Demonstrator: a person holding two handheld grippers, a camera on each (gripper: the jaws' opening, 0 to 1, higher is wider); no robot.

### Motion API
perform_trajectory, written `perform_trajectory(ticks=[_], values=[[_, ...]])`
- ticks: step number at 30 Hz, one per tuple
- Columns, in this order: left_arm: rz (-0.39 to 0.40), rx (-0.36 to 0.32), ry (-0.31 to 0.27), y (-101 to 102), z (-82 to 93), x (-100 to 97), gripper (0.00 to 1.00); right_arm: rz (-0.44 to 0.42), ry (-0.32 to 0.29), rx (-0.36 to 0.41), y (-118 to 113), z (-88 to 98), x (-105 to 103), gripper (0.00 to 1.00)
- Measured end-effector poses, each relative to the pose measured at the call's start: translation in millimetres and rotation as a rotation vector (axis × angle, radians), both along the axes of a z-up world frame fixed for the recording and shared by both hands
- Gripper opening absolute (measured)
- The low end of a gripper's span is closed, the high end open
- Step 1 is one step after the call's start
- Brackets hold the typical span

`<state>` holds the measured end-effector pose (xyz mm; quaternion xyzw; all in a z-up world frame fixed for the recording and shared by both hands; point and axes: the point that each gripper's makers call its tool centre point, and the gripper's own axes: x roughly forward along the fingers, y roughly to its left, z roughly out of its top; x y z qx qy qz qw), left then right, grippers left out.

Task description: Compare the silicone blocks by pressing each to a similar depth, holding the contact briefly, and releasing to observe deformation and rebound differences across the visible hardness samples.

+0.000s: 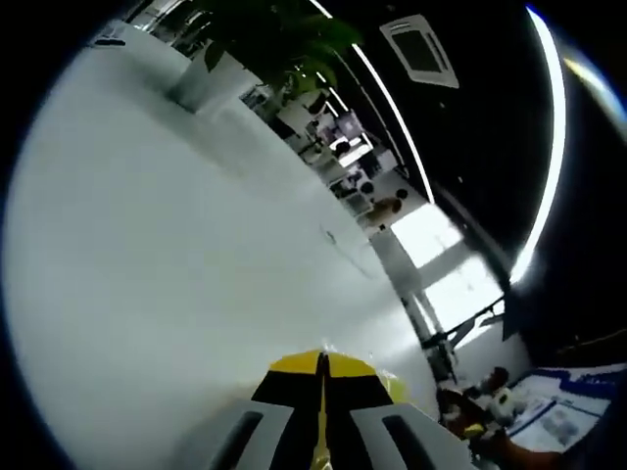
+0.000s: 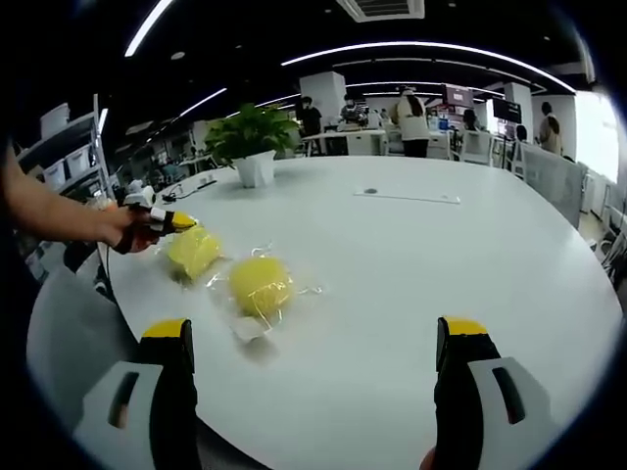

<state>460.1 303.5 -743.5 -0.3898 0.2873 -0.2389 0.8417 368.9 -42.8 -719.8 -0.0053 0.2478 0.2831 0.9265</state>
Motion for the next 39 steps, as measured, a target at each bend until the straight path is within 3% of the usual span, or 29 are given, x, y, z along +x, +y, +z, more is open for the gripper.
perform_trajectory(ticks=[7, 17, 30, 35, 39], values=[[0.009, 0.004, -0.089, -1.2, 32.5, 7.9, 0.00, -0.001, -0.011, 0.012, 1.8, 4.1, 0.1, 0.96], [-0.038, 0.104, -0.198, -6.9, 63.8, 14.6, 0.00, -0.008, -0.027, 0.027, 0.8, 10.5, 3.1, 0.96], [-0.056, 0.142, -0.295, -4.6, 95.5, 17.6, 0.00, -0.004, -0.046, 0.037, 3.2, 18.9, 6.9, 0.96], [-0.065, 0.129, -0.325, -6.4, 118.5, 18.5, 0.00, -0.003, -0.058, 0.067, 3.8, 27.3, 9.7, 0.96], [-0.096, 0.153, -0.383, -9.5, 142.1, 18.4, 0.00, 0.004, -0.070, 0.065, 4.7, 35.0, 11.5, 0.96]])
